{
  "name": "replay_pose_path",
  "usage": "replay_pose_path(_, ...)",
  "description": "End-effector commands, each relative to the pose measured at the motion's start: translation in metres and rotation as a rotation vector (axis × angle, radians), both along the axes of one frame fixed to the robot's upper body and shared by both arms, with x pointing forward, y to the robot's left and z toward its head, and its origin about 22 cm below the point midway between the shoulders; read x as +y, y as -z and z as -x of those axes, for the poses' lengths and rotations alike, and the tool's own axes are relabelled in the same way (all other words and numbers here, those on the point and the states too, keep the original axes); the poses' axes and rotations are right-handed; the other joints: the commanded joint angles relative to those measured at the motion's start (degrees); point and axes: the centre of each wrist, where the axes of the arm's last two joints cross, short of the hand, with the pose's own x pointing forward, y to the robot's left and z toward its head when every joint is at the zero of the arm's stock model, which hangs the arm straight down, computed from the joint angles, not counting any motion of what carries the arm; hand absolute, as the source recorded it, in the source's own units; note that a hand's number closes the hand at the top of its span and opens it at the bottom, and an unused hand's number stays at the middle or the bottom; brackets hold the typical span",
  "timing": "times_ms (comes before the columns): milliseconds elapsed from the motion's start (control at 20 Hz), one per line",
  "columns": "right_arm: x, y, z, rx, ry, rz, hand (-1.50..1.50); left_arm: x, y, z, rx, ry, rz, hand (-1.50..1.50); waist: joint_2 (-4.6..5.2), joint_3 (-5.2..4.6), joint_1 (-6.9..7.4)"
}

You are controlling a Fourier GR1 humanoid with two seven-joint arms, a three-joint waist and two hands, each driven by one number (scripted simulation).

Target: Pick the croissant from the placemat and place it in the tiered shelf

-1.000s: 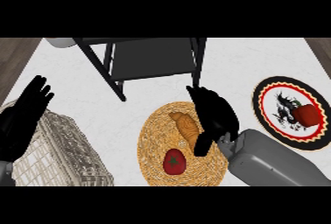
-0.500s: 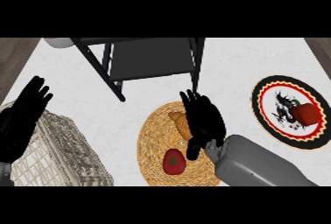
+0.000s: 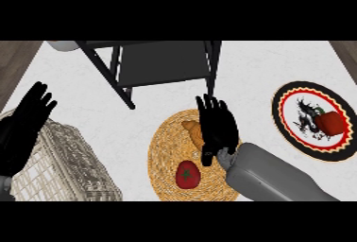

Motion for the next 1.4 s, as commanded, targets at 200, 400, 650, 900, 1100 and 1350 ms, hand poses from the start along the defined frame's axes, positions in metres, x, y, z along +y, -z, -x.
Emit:
replay_pose_path(200,0.006,0.010,-0.003,-0.037,0.001,-0.047,-1.50,-0.013,0.073,0.021,0.299,-0.023,0.090,0.00,1.74,-3.17,-0.04)
replay_pose_path(400,-0.001,0.020,-0.004,-0.042,-0.010,-0.045,-1.50,-0.007,0.067,0.018,0.311,-0.026,0.094,0.00,1.63,-3.12,-0.32)
replay_pose_path(650,0.012,0.045,0.006,0.110,-0.122,0.070,1.50,-0.009,0.058,0.015,0.278,0.005,0.081,0.00,2.11,-3.23,1.37)
replay_pose_path(900,0.010,0.050,0.006,0.086,-0.178,0.013,1.50,-0.014,0.069,0.017,0.301,-0.008,0.087,0.00,1.98,-3.13,0.26)
replay_pose_path(1100,0.023,0.047,0.009,0.057,-0.239,-0.018,1.50,-0.009,0.065,0.011,0.292,-0.018,0.081,0.00,1.91,-3.16,-0.05)
replay_pose_path(1350,0.082,0.029,0.032,0.122,-0.223,-0.227,1.50,-0.017,0.064,0.016,0.282,0.018,0.086,0.00,1.90,-3.19,1.92)
